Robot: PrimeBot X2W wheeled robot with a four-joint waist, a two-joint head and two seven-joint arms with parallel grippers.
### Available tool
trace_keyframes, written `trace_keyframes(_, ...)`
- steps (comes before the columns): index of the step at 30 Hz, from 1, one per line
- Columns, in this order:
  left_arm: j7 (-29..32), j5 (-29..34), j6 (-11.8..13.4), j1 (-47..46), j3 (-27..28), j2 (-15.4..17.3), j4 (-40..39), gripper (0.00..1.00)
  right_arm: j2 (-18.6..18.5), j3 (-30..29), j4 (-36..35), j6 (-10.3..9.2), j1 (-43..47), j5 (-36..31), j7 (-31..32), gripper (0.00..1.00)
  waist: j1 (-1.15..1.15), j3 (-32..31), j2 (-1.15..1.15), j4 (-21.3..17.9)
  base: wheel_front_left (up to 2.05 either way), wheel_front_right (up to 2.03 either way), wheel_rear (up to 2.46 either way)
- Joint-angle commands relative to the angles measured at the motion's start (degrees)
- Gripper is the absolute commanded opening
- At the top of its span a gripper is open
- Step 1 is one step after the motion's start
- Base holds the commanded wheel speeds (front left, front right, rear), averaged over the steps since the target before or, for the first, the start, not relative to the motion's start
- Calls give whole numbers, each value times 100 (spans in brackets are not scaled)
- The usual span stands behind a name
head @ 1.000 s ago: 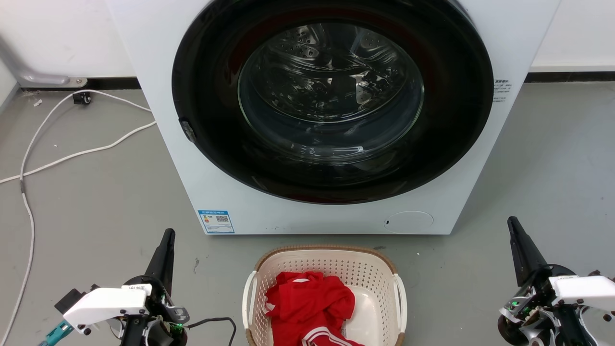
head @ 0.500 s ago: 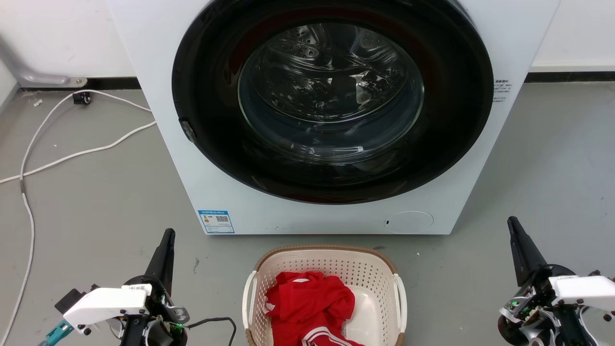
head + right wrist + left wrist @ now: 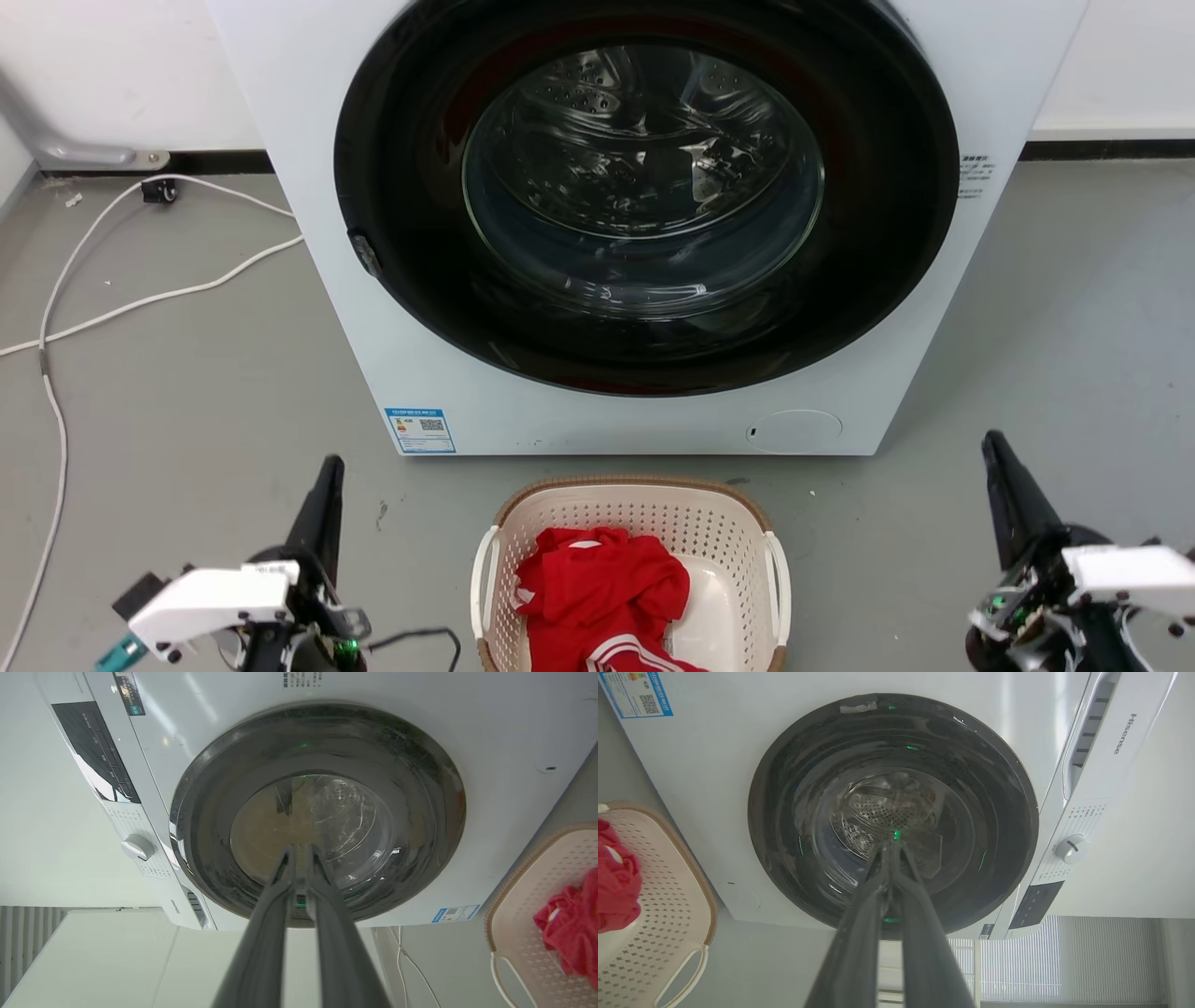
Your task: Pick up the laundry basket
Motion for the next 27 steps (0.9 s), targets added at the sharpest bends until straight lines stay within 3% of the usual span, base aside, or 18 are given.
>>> trace_keyframes(1, -9, 5, 1, 28, -7, -4, 21, 100, 3, 7, 24, 0, 29, -6, -7, 100, 0, 1, 0, 0, 0, 0, 0)
trace_keyframes(18, -407, 335, -1, 310, -78, -16, -88, 100, 15, 195, -31, 0, 244, -419, -401, 100, 0, -4, 0, -3, 0, 0, 0)
trace_keyframes(27, -633, 973, 80, 312, 228, -12, -122, 100, 14, 45, -287, 0, 214, -1440, -627, 100, 0, -12, 0, -2, 0, 0, 0)
